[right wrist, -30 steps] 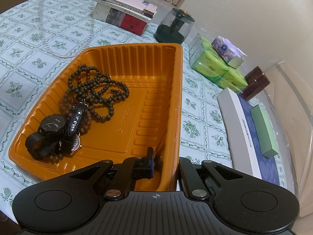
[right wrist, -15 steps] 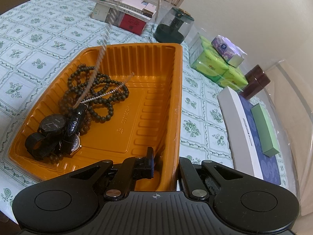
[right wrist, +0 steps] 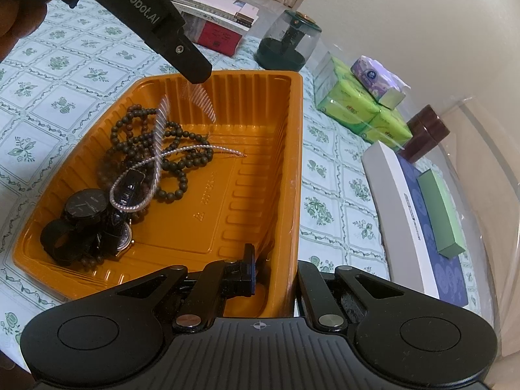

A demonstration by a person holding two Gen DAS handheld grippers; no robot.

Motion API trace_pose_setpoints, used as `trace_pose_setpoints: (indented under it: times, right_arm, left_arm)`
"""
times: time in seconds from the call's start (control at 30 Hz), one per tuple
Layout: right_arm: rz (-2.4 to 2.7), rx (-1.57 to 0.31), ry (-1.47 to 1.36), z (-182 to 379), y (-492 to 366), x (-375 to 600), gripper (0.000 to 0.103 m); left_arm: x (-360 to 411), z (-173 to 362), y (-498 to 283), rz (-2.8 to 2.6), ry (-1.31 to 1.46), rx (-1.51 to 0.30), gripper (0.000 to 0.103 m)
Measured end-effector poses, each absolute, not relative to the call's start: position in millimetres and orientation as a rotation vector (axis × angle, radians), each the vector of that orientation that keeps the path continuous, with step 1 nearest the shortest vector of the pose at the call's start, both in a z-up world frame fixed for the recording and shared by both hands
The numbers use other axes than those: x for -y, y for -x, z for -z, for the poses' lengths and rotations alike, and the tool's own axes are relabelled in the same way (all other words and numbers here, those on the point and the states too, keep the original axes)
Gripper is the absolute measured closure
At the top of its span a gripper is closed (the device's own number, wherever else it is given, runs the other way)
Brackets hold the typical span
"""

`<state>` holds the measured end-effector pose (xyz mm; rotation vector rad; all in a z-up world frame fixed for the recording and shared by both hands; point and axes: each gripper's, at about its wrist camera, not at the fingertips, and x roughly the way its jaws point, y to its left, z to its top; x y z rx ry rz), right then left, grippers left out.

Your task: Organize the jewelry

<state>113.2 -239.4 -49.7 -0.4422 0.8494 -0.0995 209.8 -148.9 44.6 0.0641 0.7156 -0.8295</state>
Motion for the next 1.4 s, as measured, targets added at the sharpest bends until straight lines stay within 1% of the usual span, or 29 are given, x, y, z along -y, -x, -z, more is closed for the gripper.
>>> trace_pose_setpoints:
  times: [0.07,0.2,0.33,0.67,0.73,0.83,0.9,1.0,1.13,1.27,1.4]
  right_arm:
    - [0.1,-0.849,0.442,49.3,-113.4,238.8,0.097]
    - [0.1,-0.849,0.441,49.0,-113.2,239.2,0.097]
    - [0.099,-0.849,0.442,48.9,-113.0,238.8,0.097]
    - [0.1,-0.85,0.439,48.4,-113.2,239.1,0.097]
    - [0.1,-0.85,0.439,48.4,-113.4,238.9,0.097]
    - [0.099,-0.851,0.437,48.7,-113.5,239.5,0.097]
    - [0.098,-0.852,0.435,48.4,-113.6,239.8,0.097]
    - [0.096,-0.854,0.43,48.6,-114.1,241.0,0.097]
    - [0.095,-0.854,0.428,48.8,-114.2,241.3,0.097]
    - [0.091,-0.854,0.419,50.0,-114.7,243.4,0.097]
    - [0.078,-0.858,0.393,52.0,-115.6,249.9,0.097]
  left_arm:
    - [144.8,-45.6,-209.7,0.821,-0.054,-0.714,0.092]
    - [130.2,-46.8,-205.4,0.781,-0.048,-0.696,0.091]
    - [110.2,-43.5,-196.3,0.728,-0.059,-0.684,0.084]
    - [63.9,-28.7,-166.1,0.572,-0.121,-0.649,0.075]
    - [56.4,-24.3,-163.2,0.548,-0.123,-0.658,0.074]
    - [45.5,-17.4,-157.8,0.51,-0.124,-0.669,0.068]
    - [40.1,-12.1,-153.0,0.49,-0.127,-0.677,0.068]
    - [33.4,-4.3,-147.3,0.462,-0.129,-0.694,0.064]
    - [24.6,4.7,-138.4,0.43,-0.116,-0.713,0.057]
    - [18.9,11.9,-130.5,0.401,-0.114,-0.726,0.046]
    - [12.6,15.9,-123.5,0.376,-0.101,-0.736,0.045]
